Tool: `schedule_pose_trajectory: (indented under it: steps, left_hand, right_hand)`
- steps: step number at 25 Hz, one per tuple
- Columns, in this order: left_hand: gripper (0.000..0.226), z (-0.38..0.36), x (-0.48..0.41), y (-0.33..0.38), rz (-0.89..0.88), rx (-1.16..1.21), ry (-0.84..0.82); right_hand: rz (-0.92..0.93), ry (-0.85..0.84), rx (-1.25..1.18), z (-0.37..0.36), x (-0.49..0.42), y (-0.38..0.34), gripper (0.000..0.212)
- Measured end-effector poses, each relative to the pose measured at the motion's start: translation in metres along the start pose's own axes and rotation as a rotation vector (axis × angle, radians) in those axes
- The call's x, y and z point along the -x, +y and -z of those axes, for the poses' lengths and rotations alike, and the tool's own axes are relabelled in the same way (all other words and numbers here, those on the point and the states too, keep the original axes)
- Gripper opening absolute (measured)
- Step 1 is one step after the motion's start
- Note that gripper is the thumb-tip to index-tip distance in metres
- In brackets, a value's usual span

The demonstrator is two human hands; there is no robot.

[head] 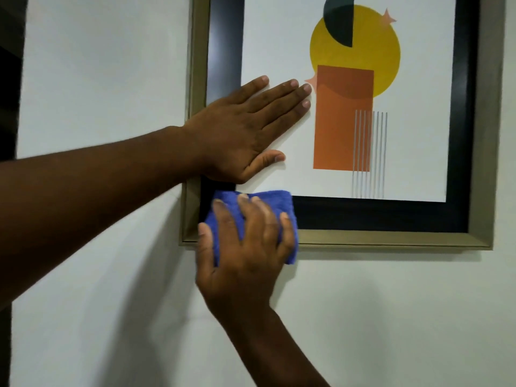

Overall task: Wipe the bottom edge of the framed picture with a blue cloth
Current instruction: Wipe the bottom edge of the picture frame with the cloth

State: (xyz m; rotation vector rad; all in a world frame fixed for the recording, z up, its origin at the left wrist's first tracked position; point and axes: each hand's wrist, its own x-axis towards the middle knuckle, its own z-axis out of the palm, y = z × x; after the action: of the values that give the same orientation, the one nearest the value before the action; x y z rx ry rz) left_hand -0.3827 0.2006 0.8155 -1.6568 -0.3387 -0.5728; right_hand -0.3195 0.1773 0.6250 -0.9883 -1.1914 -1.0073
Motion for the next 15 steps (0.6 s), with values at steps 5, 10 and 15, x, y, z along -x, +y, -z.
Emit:
schedule_pose_trajectory:
  steps: [5, 10, 15]
  left_hand:
    - [0.077, -0.006, -0.001, -0.003, 0.003, -0.018, 0.009]
    - [0.077, -0.001, 0.000, -0.002, 0.026, -0.027, -0.088]
    - [0.077, 0.015, 0.004, 0.023, 0.233, 0.029, -0.203]
  right_hand:
    - [0.225, -0.104, -0.023, 0.022, -0.006, 0.037, 0.030]
    - [0.203, -0.067, 0.021, 0.058, -0.015, 0.121, 0.026]
    - [0.072, -0.165, 0.077, 0.101, -0.023, 0.192, 0.032]
